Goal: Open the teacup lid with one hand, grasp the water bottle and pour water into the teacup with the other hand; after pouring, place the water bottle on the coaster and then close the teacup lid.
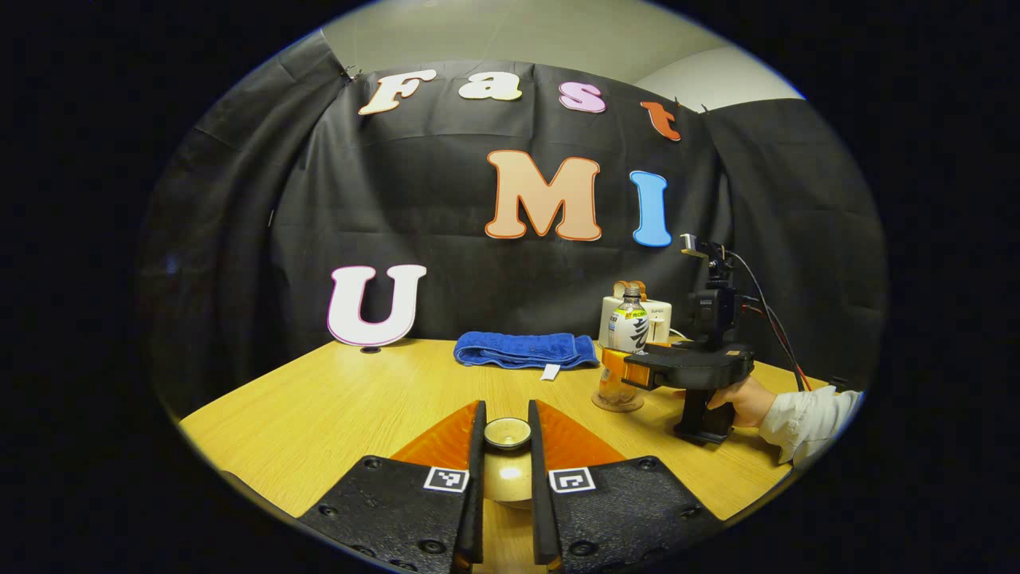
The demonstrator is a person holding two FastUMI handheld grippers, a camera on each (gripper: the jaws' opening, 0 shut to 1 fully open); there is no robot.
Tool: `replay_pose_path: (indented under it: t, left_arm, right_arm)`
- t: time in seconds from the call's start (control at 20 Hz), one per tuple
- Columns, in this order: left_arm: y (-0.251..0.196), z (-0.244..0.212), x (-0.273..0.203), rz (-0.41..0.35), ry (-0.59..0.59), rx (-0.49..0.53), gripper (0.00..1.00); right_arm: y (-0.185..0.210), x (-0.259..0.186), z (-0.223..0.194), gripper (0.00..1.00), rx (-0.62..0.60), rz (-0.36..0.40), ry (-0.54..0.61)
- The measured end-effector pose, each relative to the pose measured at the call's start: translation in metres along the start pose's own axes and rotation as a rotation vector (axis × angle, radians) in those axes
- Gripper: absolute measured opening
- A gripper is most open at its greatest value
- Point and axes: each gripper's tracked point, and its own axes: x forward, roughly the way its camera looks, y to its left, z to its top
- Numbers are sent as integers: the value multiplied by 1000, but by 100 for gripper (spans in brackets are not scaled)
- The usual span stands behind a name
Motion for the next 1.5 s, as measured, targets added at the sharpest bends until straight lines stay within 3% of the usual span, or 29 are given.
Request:
replay_pose_path:
  t: [0.05, 0.1, 0.15, 0.2, 0.45, 0.55, 0.65, 0.7, 0.75, 0.8, 0.85, 0.9, 1.05, 1.1, 1.15, 1.2, 1.35, 1.4, 1.5]
  left_arm:
    - [-1, 0, 1, -2, 0, 3, 22]
    - [-2, 0, 3, -3, 1, 10, 22]
    - [-2, 1, 4, -7, -1, 15, 22]
    - [-4, 1, 7, -13, 2, 20, 22]
    - [-13, -5, 20, -37, 15, 20, 22]
    - [-16, -10, 25, -41, 26, 19, 22]
    - [-18, -14, 29, -45, 38, 16, 22]
    - [-20, -16, 31, -49, 42, 14, 22]
    - [-21, -19, 32, -51, 48, 12, 22]
    - [-22, -22, 34, -53, 54, 13, 22]
    - [-23, -25, 36, -52, 62, 16, 22]
    - [-23, -26, 37, -53, 68, 20, 22]
    - [-26, -35, 41, -52, 84, 27, 22]
    - [-26, -38, 42, -51, 90, 29, 22]
    - [-27, -39, 43, -50, 95, 30, 22]
    - [-27, -42, 43, -50, 98, 32, 22]
    - [-27, -48, 46, -43, 106, 39, 22]
    - [-27, -50, 46, -38, 109, 43, 22]
    - [-26, -53, 47, -33, 112, 54, 22]
  right_arm:
    - [-2, -1, 0, 85, -1, -5, 2]
    - [-4, -4, 0, 90, -7, -12, 1]
    - [-7, -7, 1, 87, -13, -19, -3]
    - [-9, -12, 2, 90, -14, -21, -8]
    - [-20, -42, 15, 86, -7, -32, -51]
    - [-22, -51, 21, 90, -9, -33, -73]
    - [-22, -57, 25, 86, -6, -28, -81]
    - [-22, -59, 24, 95, -6, -26, -79]
    - [-22, -60, 24, 86, -7, -25, -76]
    - [-23, -62, 24, 86, -7, -24, -74]
    - [-23, -64, 25, 95, -5, -22, -78]
    - [-23, -67, 27, 85, -6, -22, -83]
    - [-24, -79, 33, 86, -21, -22, -109]
    - [-24, -82, 35, 90, -26, -21, -115]
    - [-24, -85, 37, 86, -30, -19, -122]
    - [-24, -90, 39, 90, -31, -17, -127]
    - [-23, -97, 43, 86, -27, -11, -135]
    - [-24, -98, 44, 95, -25, -10, -137]
    - [-22, -102, 45, 90, -26, -8, -140]
